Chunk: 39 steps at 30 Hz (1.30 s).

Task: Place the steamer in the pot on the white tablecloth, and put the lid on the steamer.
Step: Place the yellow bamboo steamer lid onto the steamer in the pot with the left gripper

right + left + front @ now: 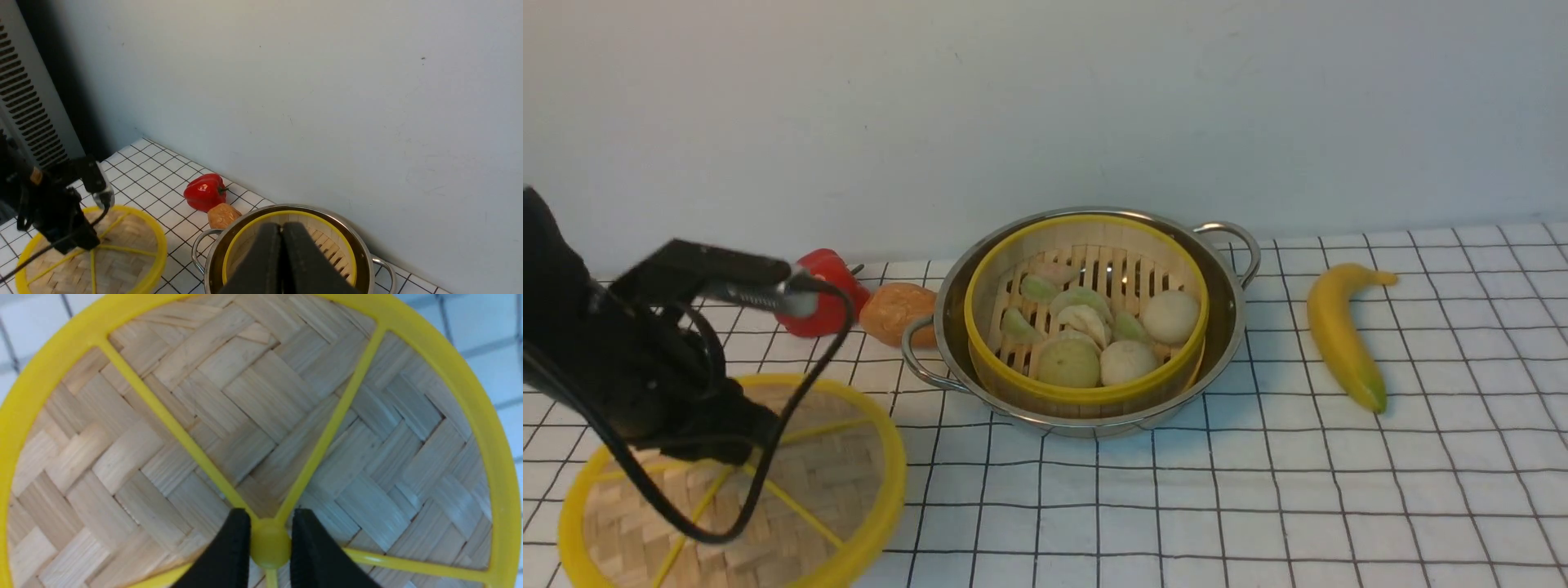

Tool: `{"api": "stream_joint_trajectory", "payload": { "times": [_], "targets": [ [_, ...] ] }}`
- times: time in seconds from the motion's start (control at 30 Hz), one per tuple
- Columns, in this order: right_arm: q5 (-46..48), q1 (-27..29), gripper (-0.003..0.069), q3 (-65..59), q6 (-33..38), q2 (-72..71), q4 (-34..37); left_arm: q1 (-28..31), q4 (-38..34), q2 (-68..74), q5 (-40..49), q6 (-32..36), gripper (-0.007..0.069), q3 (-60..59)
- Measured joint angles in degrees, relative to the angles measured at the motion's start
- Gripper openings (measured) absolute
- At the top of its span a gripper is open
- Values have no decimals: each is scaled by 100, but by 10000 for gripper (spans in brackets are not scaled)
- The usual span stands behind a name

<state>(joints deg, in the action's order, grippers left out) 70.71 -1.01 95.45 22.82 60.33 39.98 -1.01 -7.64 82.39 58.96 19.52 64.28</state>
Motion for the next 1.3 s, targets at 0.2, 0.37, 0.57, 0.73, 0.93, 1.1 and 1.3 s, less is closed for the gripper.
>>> {"api": "stream_joint_trajectory", "payload": {
  "times": [0.2,0.37,0.57,0.73,0.93,1.1,1.3],
  "targets": [
    [0,0,22,0,0,0,-16,-157,-353,69,86,45,116,1114],
    [0,0,27,0,-31,0,-16,-853,-358,583,88,105,116,2019],
    [0,0,31,0,-241,0,-17,-1742,86,1843,56,12,116,3190],
    [0,0,32,0,-306,0,-17,-2081,316,2656,89,-10,116,4241],
    [0,0,32,0,-435,0,-17,-2371,373,3547,422,1,116,5416],
    [0,0,33,0,-449,0,-17,-2484,432,4091,625,55,116,5925],
    [0,0,34,0,-483,0,-17,-2494,511,4301,706,61,116,5946]
  ]
}}
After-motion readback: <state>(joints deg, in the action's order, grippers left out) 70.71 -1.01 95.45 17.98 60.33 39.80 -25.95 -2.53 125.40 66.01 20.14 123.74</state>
